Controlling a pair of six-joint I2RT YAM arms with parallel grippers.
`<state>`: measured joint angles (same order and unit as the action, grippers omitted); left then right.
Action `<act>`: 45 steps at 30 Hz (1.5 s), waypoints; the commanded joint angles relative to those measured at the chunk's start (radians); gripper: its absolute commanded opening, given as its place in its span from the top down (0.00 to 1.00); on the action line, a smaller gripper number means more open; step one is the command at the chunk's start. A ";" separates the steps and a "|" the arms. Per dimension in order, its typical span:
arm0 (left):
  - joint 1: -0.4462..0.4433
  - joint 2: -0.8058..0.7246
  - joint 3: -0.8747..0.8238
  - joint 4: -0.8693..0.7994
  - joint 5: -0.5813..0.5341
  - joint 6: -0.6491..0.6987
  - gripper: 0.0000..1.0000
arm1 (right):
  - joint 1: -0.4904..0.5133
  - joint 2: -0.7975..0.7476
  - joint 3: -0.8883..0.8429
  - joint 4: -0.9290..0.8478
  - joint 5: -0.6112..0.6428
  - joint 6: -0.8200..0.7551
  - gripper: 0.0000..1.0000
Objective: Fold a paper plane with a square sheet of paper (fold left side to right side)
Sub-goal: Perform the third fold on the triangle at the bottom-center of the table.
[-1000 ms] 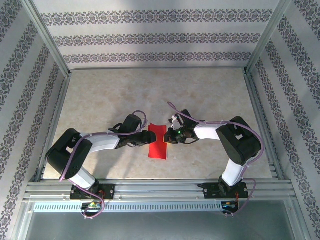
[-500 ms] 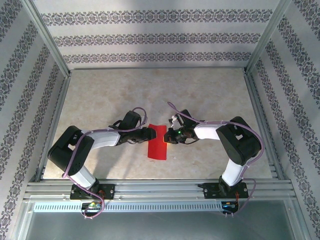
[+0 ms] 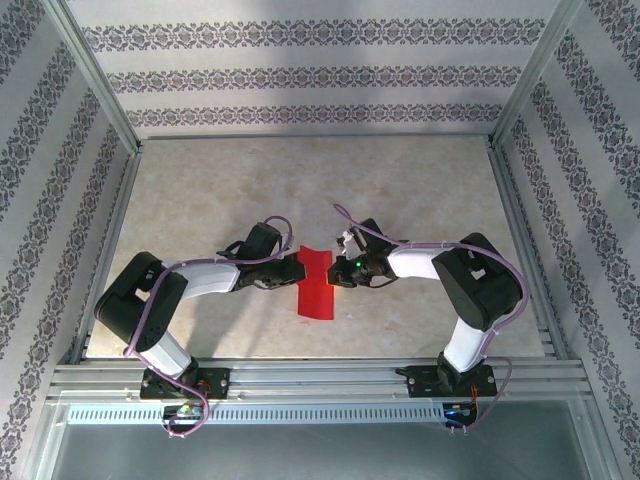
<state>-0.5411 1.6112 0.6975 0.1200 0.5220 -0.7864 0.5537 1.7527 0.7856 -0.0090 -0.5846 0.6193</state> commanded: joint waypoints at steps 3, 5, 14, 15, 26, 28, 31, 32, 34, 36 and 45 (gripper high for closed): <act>0.010 -0.049 -0.025 -0.007 -0.005 -0.029 0.99 | 0.000 -0.118 -0.006 -0.042 0.085 -0.062 0.73; 0.010 -0.060 -0.033 0.008 -0.006 -0.062 0.99 | 0.001 -0.184 -0.023 -0.044 0.113 -0.089 0.64; 0.009 -0.067 -0.015 -0.013 0.012 -0.117 0.99 | 0.129 -0.472 -0.152 -0.030 0.264 -0.272 0.51; 0.010 -0.066 -0.015 -0.009 0.016 -0.121 1.00 | 0.166 -0.497 -0.163 -0.028 0.296 -0.308 0.48; 0.010 -0.053 -0.024 0.027 0.032 -0.151 1.00 | 0.573 -0.485 -0.222 0.007 0.650 -0.551 0.40; 0.009 -0.058 -0.026 0.020 0.026 -0.148 1.00 | 0.617 -0.429 -0.192 -0.010 0.701 -0.559 0.40; 0.009 -0.059 -0.026 0.013 0.021 -0.145 1.00 | 0.671 -0.347 -0.146 -0.020 0.767 -0.578 0.41; 0.010 -0.059 -0.026 0.012 0.024 -0.145 1.00 | 0.684 -0.322 -0.133 -0.020 0.788 -0.586 0.41; 0.008 -0.059 -0.028 0.011 0.024 -0.145 1.00 | 0.700 -0.286 -0.110 -0.018 0.821 -0.594 0.41; 0.008 -0.060 -0.027 0.009 0.021 -0.145 1.00 | 0.710 -0.256 -0.088 -0.016 0.848 -0.600 0.40; 0.008 -0.055 -0.028 0.008 0.015 -0.142 1.00 | 0.715 -0.205 -0.045 -0.001 0.931 -0.619 0.54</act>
<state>-0.5411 1.5677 0.6754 0.1207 0.5392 -0.9218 1.2594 1.5295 0.7132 -0.0135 0.2836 0.0193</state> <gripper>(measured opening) 0.064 0.476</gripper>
